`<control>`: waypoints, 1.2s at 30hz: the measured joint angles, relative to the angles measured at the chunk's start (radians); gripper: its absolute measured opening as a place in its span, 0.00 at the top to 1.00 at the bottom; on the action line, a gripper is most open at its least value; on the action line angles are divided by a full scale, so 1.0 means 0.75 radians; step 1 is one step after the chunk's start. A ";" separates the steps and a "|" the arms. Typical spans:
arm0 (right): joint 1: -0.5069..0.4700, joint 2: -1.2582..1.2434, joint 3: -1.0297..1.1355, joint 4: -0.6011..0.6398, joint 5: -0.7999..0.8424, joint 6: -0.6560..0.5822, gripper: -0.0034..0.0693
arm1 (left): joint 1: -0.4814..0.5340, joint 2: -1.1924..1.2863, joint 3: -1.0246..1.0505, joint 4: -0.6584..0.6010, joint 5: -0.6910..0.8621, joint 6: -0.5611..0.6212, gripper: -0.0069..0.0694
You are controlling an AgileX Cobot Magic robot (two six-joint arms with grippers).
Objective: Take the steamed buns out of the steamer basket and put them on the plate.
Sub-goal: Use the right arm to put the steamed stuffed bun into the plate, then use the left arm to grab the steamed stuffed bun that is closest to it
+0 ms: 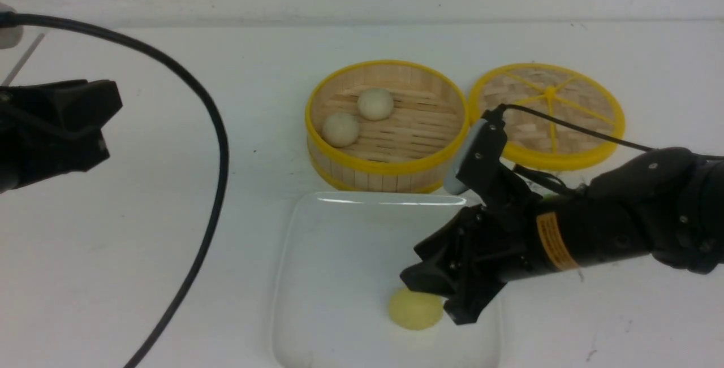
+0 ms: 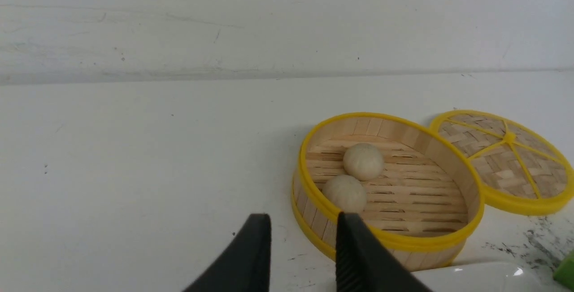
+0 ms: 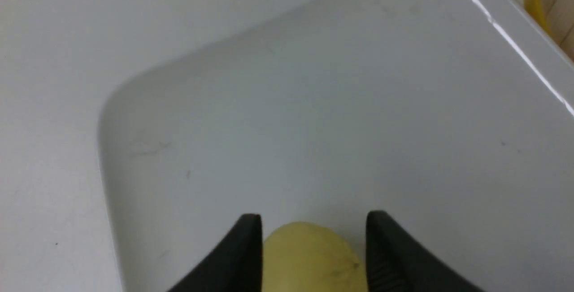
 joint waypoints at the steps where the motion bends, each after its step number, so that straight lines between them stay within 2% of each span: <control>1: 0.000 0.000 0.000 0.000 0.002 0.000 0.42 | 0.000 0.001 0.000 0.000 0.011 -0.002 0.59; 9: 0.000 -0.006 0.000 0.000 0.151 0.000 0.38 | 0.000 0.216 -0.036 -0.054 0.127 -0.029 0.59; 12: 0.000 -0.033 0.000 0.000 0.158 0.020 0.38 | 0.000 0.389 -0.125 -0.050 0.220 -0.057 0.59; 13: 0.000 -0.052 0.000 0.000 0.160 0.047 0.38 | 0.000 0.499 -0.191 -0.036 0.309 -0.072 0.59; 17: 0.000 -0.089 0.000 0.000 0.163 0.076 0.38 | 0.000 0.764 -0.429 0.080 0.556 -0.142 0.59; 18: 0.000 -0.089 0.000 0.000 0.163 0.076 0.38 | 0.000 0.764 -0.429 0.080 0.556 -0.142 0.59; 21: 0.000 -0.094 0.017 0.000 0.163 0.078 0.38 | 0.000 0.983 -0.662 0.284 0.761 -0.172 0.59; 25: 0.000 -0.095 0.055 0.000 0.170 0.078 0.38 | -0.022 1.121 -0.839 0.462 0.910 -0.172 0.59; 28: 0.000 -0.095 0.074 0.000 0.174 0.076 0.38 | -0.062 1.154 -0.908 0.525 0.922 -0.172 0.59; 31: 0.000 -0.095 0.095 0.000 0.181 0.071 0.38 | -0.149 1.167 -0.972 0.577 0.847 -0.172 0.59; 32: 0.000 -0.095 0.106 0.000 0.186 0.071 0.38 | -0.215 1.169 -0.985 0.599 0.761 -0.172 0.59; 34: 0.000 -0.095 0.114 0.000 0.186 0.070 0.38 | -0.251 1.169 -0.991 0.606 0.692 -0.172 0.59; 36: 0.000 -0.095 0.131 0.000 0.186 0.070 0.38 | -0.339 1.169 -0.992 0.619 0.529 -0.163 0.59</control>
